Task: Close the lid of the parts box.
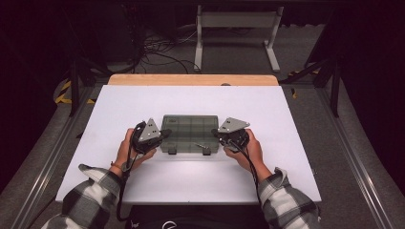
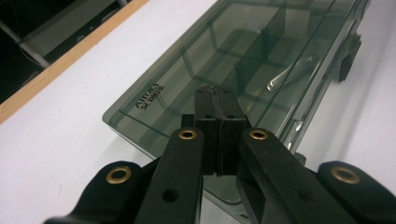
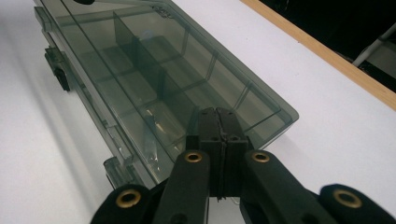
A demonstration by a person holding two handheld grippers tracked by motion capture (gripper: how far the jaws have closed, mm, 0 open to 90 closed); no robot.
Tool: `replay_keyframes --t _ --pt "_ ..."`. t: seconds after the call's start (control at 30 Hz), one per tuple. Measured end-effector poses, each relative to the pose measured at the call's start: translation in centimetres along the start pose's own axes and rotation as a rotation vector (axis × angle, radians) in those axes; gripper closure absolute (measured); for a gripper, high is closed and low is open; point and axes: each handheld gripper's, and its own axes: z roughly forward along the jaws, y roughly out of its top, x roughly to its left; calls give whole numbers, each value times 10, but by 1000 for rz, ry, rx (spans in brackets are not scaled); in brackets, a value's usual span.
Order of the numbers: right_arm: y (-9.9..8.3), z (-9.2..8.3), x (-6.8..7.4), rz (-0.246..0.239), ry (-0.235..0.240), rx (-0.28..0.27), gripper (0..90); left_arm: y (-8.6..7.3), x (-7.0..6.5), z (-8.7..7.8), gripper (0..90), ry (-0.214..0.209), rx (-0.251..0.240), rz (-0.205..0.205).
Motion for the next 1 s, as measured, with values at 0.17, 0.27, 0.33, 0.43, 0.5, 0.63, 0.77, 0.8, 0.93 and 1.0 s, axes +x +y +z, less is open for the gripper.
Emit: replay_keyframes --t 0.17,0.27,0.33,0.43,0.5,0.63,0.77,0.8,0.93,1.0 --pt "-4 4 4 0 8 18 900 -2 0 3 895 -6 16 5" --pt "-6 6 5 -2 9 23 900 -3 0 4 895 -6 21 10" --pt "-8 8 6 -4 9 24 900 -4 0 6 896 -10 31 9" --pt "-10 7 7 0 11 15 900 -7 1 9 896 -34 18 -21" --pt "-11 7 7 4 10 12 900 -10 3 12 897 -59 0 -56" --pt "-13 8 8 7 6 -7 900 -12 5 12 898 -67 -11 -60" --pt "-14 8 9 11 1 -15 900 -16 8 12 898 -72 -29 -76" --pt "-15 8 10 3 -8 -18 900 -16 8 12 898 -75 -31 -73" --pt "-15 8 10 -6 -7 -22 900 -16 8 12 898 -75 -33 -73" --pt "-16 8 10 -2 -5 -25 900 -16 8 13 898 -68 -30 -67"
